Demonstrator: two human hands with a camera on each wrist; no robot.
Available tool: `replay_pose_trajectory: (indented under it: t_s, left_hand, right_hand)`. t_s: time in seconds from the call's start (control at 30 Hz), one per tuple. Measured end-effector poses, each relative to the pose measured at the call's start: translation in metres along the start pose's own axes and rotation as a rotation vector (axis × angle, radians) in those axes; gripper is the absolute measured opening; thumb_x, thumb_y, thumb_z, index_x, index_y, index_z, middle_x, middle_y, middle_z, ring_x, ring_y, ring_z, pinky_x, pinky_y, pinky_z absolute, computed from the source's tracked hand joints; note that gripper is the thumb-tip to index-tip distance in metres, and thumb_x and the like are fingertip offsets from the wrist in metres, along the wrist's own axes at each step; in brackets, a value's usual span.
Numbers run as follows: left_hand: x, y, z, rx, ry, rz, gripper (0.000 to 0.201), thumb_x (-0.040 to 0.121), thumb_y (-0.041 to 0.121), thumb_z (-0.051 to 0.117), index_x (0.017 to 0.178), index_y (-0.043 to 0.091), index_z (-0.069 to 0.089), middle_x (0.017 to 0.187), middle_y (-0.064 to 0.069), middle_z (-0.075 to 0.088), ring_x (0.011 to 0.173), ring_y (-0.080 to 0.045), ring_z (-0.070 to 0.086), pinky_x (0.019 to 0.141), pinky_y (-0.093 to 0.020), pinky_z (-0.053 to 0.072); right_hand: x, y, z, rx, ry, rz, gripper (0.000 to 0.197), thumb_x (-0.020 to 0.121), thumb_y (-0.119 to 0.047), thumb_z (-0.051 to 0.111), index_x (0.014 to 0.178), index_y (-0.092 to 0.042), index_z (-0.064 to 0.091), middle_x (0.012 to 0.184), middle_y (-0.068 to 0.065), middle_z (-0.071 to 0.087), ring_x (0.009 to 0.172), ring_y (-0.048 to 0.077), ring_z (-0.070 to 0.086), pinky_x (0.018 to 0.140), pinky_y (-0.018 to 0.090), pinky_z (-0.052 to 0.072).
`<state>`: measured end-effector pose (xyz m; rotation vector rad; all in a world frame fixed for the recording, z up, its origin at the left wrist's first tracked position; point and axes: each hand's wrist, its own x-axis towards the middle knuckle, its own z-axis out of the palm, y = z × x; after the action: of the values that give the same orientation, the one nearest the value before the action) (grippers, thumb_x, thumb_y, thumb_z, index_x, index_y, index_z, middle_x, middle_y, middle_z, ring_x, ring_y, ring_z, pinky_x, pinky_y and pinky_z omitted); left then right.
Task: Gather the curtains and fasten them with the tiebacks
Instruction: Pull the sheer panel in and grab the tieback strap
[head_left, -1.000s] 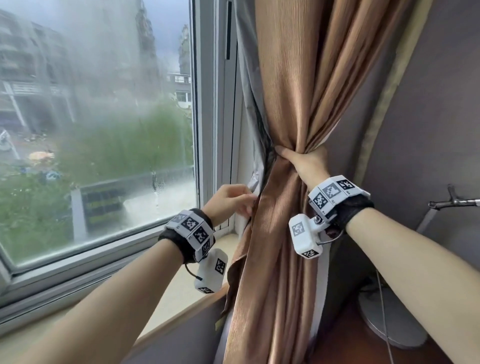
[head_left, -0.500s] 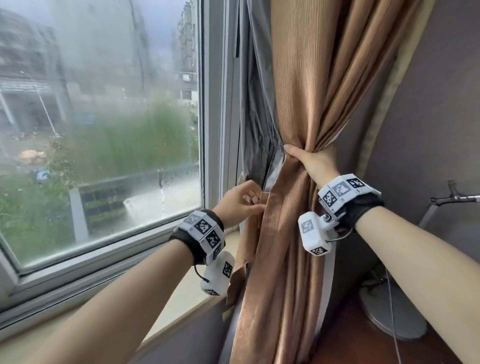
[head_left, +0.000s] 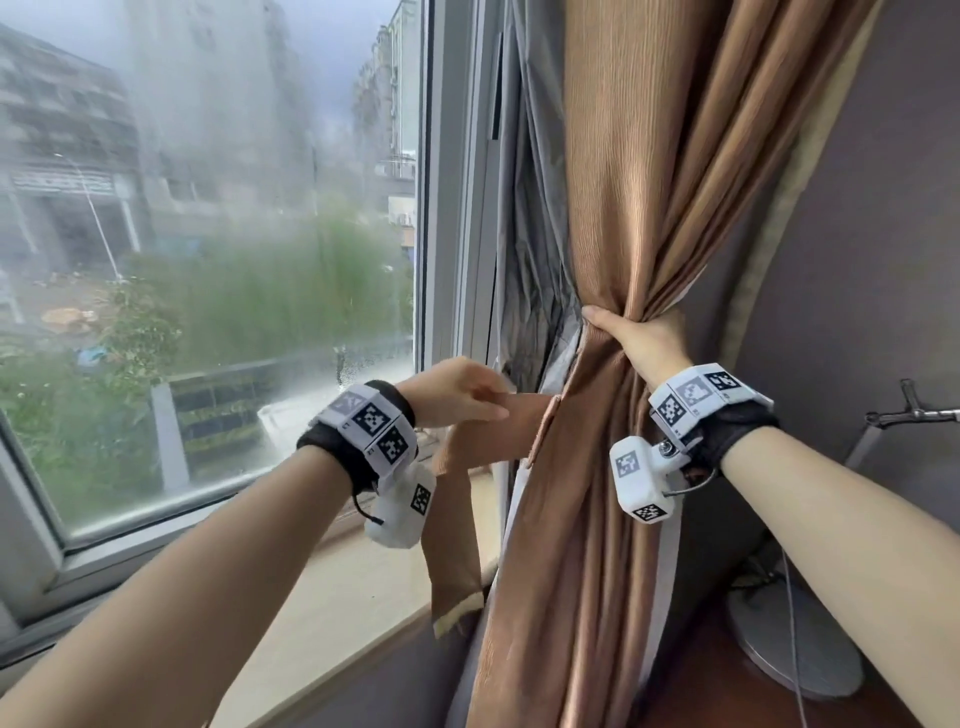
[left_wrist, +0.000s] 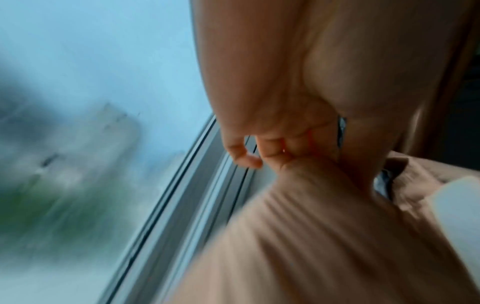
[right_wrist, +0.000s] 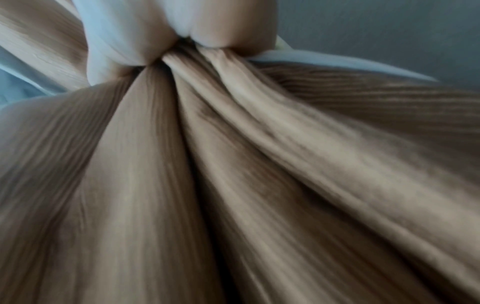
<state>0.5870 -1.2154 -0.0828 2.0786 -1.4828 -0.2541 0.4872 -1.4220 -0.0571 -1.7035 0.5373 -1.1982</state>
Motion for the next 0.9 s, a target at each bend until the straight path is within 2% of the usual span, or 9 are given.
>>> replay_pose_trajectory:
  t_s: [0.13,0.23,0.3,0.4,0.57,0.63,0.73,0.83,0.9]
  left_hand:
    - [0.002,-0.002,-0.019,0.244,0.080,-0.019,0.019,0.086,0.023,0.065,0.103,0.015,0.068,0.090,0.005,0.060,0.084,-0.012,0.051,0.078,-0.023,0.034]
    - [0.004,-0.010,-0.031,0.388,0.112,-0.051,0.021,0.085,0.034,0.065,0.101,0.019,0.068,0.094,0.006,0.063,0.090,-0.013,0.052,0.089,-0.030,0.031]
    - [0.007,-0.011,-0.035,0.492,0.256,-0.032,0.020,0.087,0.034,0.062,0.101,0.020,0.067,0.099,0.005,0.065,0.094,-0.016,0.054,0.088,-0.030,0.030]
    - [0.018,-0.010,-0.028,0.638,0.420,0.019,0.018,0.092,0.031,0.055,0.101,0.021,0.066,0.104,0.003,0.063,0.097,-0.020,0.060,0.086,-0.031,0.039]
    - [0.043,-0.014,-0.012,0.731,0.498,-0.068,0.026,0.099,0.033,0.041,0.113,0.018,0.058,0.109,-0.002,0.059,0.088,-0.024,0.065,0.065,-0.029,0.045]
    - [0.053,-0.012,-0.007,0.655,0.477,-0.103,0.024,0.099,0.029,0.040,0.113,0.014,0.054,0.111,-0.005,0.056,0.089,-0.027,0.065,0.063,-0.030,0.042]
    - [0.067,-0.006,0.006,0.356,0.493,-0.128,0.017,0.097,0.019,0.044,0.109,0.009,0.050,0.113,-0.006,0.048,0.086,-0.024,0.058,0.067,-0.028,0.038]
    - [0.083,0.004,0.028,-0.045,0.606,-0.125,0.017,0.089,0.002,0.044,0.106,0.006,0.044,0.115,-0.011,0.042,0.081,-0.024,0.050,0.073,-0.035,0.047]
    - [0.088,0.012,0.044,-0.438,0.685,-0.105,0.028,0.086,-0.006,0.042,0.103,0.017,0.043,0.109,-0.010,0.044,0.081,-0.023,0.050,0.078,-0.039,0.050]
  right_hand:
    - [0.001,0.000,-0.001,-0.015,0.009,0.005,0.055,0.058,-0.026,0.087,0.105,-0.010,0.065,0.101,-0.003,0.065,0.097,0.010,0.062,0.087,0.019,0.045]
    - [0.000,0.000,0.000,-0.018,0.009,0.009,0.056,0.057,-0.025,0.088,0.105,-0.009,0.065,0.101,-0.002,0.065,0.098,0.011,0.063,0.089,0.020,0.046]
    - [-0.001,-0.001,0.000,-0.019,0.011,0.013,0.055,0.057,-0.025,0.087,0.105,-0.009,0.065,0.100,-0.002,0.065,0.097,0.011,0.063,0.089,0.020,0.045]
    - [-0.002,-0.002,-0.001,-0.008,-0.007,0.029,0.052,0.059,-0.023,0.086,0.105,-0.011,0.065,0.099,-0.003,0.064,0.095,0.010,0.062,0.086,0.018,0.043]
    - [-0.002,-0.003,-0.002,0.004,0.000,0.043,0.054,0.059,-0.023,0.087,0.107,-0.009,0.065,0.101,-0.001,0.065,0.096,0.010,0.062,0.085,0.018,0.043]
    - [-0.002,-0.004,-0.004,0.003,0.002,0.054,0.051,0.060,-0.022,0.086,0.105,-0.009,0.065,0.098,-0.001,0.065,0.094,0.011,0.062,0.083,0.019,0.043]
    - [-0.003,-0.004,-0.005,0.023,0.003,0.052,0.053,0.062,-0.020,0.085,0.108,-0.009,0.063,0.100,-0.001,0.063,0.094,0.009,0.060,0.083,0.017,0.041]
    - [-0.001,-0.003,-0.007,0.037,-0.003,0.060,0.056,0.062,-0.019,0.085,0.111,-0.007,0.062,0.102,-0.002,0.062,0.095,0.008,0.058,0.085,0.017,0.040]
    - [-0.001,-0.003,-0.011,0.061,-0.030,0.071,0.056,0.063,-0.018,0.084,0.113,-0.006,0.061,0.103,-0.003,0.061,0.097,0.008,0.057,0.086,0.017,0.039]
